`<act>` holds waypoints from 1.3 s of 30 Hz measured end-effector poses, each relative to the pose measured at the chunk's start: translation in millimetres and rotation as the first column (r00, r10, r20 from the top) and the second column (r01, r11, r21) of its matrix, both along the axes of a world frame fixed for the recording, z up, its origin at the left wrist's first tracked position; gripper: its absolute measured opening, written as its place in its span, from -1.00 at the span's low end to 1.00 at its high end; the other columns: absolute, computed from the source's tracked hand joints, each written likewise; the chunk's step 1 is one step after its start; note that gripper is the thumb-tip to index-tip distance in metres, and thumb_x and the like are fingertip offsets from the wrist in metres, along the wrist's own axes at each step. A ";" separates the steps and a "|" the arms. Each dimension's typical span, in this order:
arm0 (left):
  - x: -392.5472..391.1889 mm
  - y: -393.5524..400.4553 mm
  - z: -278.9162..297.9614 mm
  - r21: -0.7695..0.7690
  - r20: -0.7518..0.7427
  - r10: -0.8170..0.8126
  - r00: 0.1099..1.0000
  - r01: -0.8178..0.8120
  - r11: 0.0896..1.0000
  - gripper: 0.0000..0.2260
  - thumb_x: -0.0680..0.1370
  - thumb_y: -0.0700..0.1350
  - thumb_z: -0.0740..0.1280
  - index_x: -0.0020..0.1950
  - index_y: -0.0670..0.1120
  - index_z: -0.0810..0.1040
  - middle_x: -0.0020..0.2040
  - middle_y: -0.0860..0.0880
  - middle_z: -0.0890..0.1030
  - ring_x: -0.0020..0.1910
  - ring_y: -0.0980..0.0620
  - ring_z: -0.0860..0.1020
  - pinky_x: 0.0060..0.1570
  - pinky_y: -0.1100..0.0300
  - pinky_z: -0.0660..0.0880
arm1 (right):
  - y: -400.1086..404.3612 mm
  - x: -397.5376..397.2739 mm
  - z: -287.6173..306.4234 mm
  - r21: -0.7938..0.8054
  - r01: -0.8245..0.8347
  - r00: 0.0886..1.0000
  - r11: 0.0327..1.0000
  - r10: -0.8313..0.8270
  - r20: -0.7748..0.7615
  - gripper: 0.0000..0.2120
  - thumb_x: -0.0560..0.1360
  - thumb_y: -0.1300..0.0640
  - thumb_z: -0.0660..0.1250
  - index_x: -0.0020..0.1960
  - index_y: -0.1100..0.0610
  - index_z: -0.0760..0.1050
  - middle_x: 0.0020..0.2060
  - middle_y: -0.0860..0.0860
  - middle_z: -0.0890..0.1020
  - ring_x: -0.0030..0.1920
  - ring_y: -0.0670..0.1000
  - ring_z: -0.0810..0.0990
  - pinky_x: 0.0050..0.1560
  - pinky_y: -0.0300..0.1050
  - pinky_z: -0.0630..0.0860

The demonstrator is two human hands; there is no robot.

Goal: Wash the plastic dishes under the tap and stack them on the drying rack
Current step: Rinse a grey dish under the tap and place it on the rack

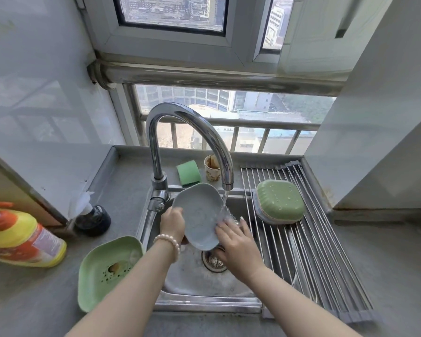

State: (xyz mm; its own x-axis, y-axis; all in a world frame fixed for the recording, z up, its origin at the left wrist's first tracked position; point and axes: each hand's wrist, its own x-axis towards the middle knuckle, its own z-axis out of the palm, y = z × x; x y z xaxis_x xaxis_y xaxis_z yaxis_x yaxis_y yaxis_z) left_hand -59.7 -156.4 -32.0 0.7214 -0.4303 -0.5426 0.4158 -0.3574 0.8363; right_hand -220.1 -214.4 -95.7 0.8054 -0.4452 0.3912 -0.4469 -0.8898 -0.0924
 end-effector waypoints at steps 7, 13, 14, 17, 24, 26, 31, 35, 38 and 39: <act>-41.1 4.7 -11.0 -0.221 -0.115 -0.038 0.993 0.012 0.975 -0.67 0.44 -0.35 0.36 0.17 -0.17 0.42 0.00 -0.21 0.59 -0.08 -0.16 0.58 -0.05 -0.05 0.56 | 16.1 25.4 21.0 0.095 -0.026 0.984 0.995 0.009 0.179 -0.81 0.06 0.35 0.44 -0.45 0.14 0.49 -0.58 0.00 0.50 -0.56 0.02 0.48 -0.45 -0.25 0.48; -21.5 0.7 -16.5 -0.182 0.145 0.076 0.987 -0.049 0.982 -0.74 0.56 -0.23 0.18 0.07 0.12 0.48 0.06 -0.07 0.58 0.05 -0.16 0.56 0.07 -0.19 0.53 | 26.5 18.6 7.5 0.323 -0.122 0.900 0.939 -0.033 0.436 -0.90 0.38 0.14 0.34 -0.19 0.06 0.64 -0.33 -0.09 0.67 -0.33 -0.07 0.62 -0.27 -0.22 0.55; -13.0 0.4 -15.0 -0.140 0.181 0.031 0.983 -0.005 0.990 -0.72 0.54 -0.25 0.15 -0.03 0.13 0.50 0.02 -0.08 0.59 0.02 -0.18 0.56 0.01 -0.21 0.55 | 20.2 10.3 1.4 0.228 -0.133 0.926 0.965 0.039 0.376 -0.89 0.40 0.11 0.34 -0.18 0.06 0.64 -0.27 -0.08 0.69 -0.25 -0.04 0.65 -0.13 -0.14 0.59; 5.6 0.1 -15.7 -0.047 0.073 -0.041 0.996 0.045 0.998 -0.75 0.52 -0.27 0.13 -0.10 0.03 0.51 0.00 -0.21 0.60 -0.03 -0.26 0.58 -0.11 -0.25 0.57 | 0.9 0.6 -4.2 -0.039 -0.057 0.992 0.998 0.061 0.113 -0.93 0.37 0.14 0.39 -0.16 0.06 0.64 -0.07 -0.05 0.69 0.07 0.09 0.64 0.21 0.13 0.49; -49.7 10.2 -14.0 -0.269 -0.218 0.038 0.975 -0.097 0.958 -0.80 0.48 -0.35 0.33 0.05 -0.16 0.45 -0.15 -0.18 0.57 -0.22 -0.12 0.56 -0.22 0.08 0.51 | 26.5 33.1 15.6 0.149 -0.096 0.956 0.984 0.049 0.289 -0.87 0.18 0.34 0.37 -0.41 0.14 0.49 -0.50 -0.01 0.54 -0.44 -0.02 0.53 -0.30 -0.20 0.54; -51.2 9.1 -12.9 -0.320 -0.195 0.080 0.978 -0.140 0.937 -0.81 0.53 -0.31 0.30 0.10 -0.12 0.47 -0.06 -0.18 0.59 -0.13 -0.13 0.59 -0.06 0.00 0.55 | 37.6 38.9 17.9 0.333 -0.103 0.921 0.937 -0.036 0.388 -0.90 0.29 0.30 0.29 -0.32 0.15 0.55 -0.47 -0.01 0.57 -0.45 -0.04 0.51 -0.42 -0.21 0.44; -23.2 7.4 -13.6 -0.262 0.002 -0.024 1.000 0.024 0.965 -0.75 0.65 -0.08 0.11 0.28 0.16 0.39 0.13 -0.07 0.57 0.07 -0.15 0.58 0.01 -0.20 0.56 | 23.1 15.4 29.4 0.640 -0.069 0.983 0.766 -0.057 0.175 -0.50 0.54 -0.19 0.01 -0.29 0.09 0.54 -0.36 -0.02 0.61 -0.27 0.01 0.61 -0.26 -0.07 0.44; -25.1 12.5 -6.7 -0.218 -0.063 -0.148 0.987 0.131 0.967 -0.71 0.66 -0.06 0.08 0.34 0.21 0.36 0.13 -0.08 0.57 0.02 -0.20 0.60 -0.09 -0.28 0.56 | -5.9 19.5 37.8 0.403 0.154 0.977 0.902 -0.078 -0.199 -0.42 0.53 -0.20 -0.09 -0.01 0.17 0.55 0.00 0.09 0.60 0.03 0.14 0.54 0.05 0.00 0.39; -41.1 14.2 -0.7 -0.266 -0.190 -0.176 0.966 0.122 0.956 -0.72 0.67 -0.05 0.08 0.37 0.15 0.34 0.20 -0.05 0.55 0.00 -0.20 0.61 -0.03 -0.31 0.54 | -9.7 39.5 41.7 0.528 0.377 0.888 0.761 -0.134 -0.441 -0.35 0.61 -0.20 -0.02 0.49 0.25 0.16 0.46 0.18 0.26 0.45 0.18 0.22 0.46 0.03 0.11; -45.1 14.8 0.5 -0.275 -0.229 -0.189 0.955 0.123 0.953 -0.72 0.67 -0.01 0.06 0.37 0.15 0.32 0.22 -0.01 0.51 -0.02 -0.18 0.61 -0.02 -0.31 0.53 | -7.7 45.8 44.1 0.595 0.436 0.859 0.676 -0.113 -0.500 -0.28 0.60 -0.25 -0.05 0.55 0.22 -0.03 0.52 0.20 0.07 0.51 0.21 0.04 0.50 0.07 -0.03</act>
